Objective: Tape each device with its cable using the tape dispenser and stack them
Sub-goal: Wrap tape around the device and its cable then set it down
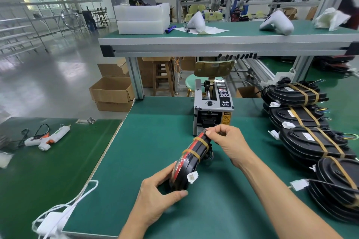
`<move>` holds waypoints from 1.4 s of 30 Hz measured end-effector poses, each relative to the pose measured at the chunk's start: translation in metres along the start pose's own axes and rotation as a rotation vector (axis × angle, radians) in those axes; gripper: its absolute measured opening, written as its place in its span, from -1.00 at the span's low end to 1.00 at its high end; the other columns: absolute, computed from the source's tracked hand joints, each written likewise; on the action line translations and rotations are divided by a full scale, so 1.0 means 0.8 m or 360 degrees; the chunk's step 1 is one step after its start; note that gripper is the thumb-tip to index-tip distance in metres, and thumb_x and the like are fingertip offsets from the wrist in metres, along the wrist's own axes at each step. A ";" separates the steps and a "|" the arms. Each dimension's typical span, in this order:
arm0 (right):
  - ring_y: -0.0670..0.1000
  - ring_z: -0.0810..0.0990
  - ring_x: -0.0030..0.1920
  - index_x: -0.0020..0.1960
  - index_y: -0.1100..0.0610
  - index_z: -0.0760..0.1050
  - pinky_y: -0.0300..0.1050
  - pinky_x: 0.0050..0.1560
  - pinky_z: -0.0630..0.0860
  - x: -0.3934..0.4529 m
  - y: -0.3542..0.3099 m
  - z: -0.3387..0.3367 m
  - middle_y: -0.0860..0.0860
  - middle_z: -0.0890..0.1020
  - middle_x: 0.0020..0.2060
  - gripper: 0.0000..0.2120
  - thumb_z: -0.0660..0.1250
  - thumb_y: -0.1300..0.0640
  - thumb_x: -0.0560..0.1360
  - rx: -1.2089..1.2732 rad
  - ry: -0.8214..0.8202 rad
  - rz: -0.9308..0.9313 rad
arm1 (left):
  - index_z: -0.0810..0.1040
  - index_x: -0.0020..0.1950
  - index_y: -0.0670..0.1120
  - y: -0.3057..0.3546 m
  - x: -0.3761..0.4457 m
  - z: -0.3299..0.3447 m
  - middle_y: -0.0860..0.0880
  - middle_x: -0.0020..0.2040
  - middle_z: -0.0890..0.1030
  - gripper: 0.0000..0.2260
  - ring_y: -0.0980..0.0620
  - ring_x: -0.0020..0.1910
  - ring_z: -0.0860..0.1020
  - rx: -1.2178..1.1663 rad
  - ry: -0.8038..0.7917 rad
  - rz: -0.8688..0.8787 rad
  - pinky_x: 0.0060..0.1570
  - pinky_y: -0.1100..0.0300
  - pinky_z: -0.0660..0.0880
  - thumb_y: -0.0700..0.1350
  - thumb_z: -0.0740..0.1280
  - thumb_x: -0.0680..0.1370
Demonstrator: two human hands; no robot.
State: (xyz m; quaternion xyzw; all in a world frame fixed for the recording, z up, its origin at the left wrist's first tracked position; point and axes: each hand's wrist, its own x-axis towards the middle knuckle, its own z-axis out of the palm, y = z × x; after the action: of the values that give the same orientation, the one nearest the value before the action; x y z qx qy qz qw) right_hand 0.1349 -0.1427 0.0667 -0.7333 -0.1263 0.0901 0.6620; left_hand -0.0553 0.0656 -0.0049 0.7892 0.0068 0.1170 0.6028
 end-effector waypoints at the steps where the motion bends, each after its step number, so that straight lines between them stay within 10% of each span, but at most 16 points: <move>1: -0.18 0.71 -0.08 -0.17 0.16 0.69 -0.25 0.01 0.54 0.000 -0.001 0.000 -0.08 0.78 -0.09 -0.91 0.51 0.21 0.52 -0.0004 0.0003 -0.0003 | 0.59 0.47 0.26 0.001 0.000 0.000 0.16 0.36 0.69 -0.32 0.12 0.41 0.61 -0.0002 0.0002 0.0001 0.35 0.37 0.46 -0.03 0.69 0.38; 27: -0.29 0.63 -0.24 -0.12 -0.01 0.72 -0.35 -0.20 0.50 -0.003 0.005 0.019 -0.14 0.74 -0.23 -0.86 0.44 0.16 0.57 0.0032 0.0260 0.0084 | 0.59 0.47 0.27 0.008 -0.002 0.000 0.17 0.38 0.67 -0.31 0.13 0.43 0.59 0.0035 -0.0023 0.0003 0.37 0.37 0.45 -0.03 0.69 0.38; 42: -0.20 0.68 -0.21 -0.07 -0.10 0.73 -0.36 -0.19 0.55 -0.037 -0.007 0.025 -0.07 0.77 -0.18 -0.86 0.43 0.07 0.60 -0.0062 -0.0044 -0.0031 | 0.55 0.47 0.35 0.008 -0.004 -0.001 0.26 0.35 0.67 -0.29 0.21 0.41 0.59 0.0206 -0.0014 0.0011 0.39 0.36 0.44 -0.02 0.68 0.39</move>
State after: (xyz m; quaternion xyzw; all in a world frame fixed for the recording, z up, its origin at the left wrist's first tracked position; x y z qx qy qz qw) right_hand 0.1003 -0.1319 0.0687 -0.7434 -0.1442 0.0913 0.6467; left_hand -0.0595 0.0644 0.0009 0.8270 0.0090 0.1148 0.5502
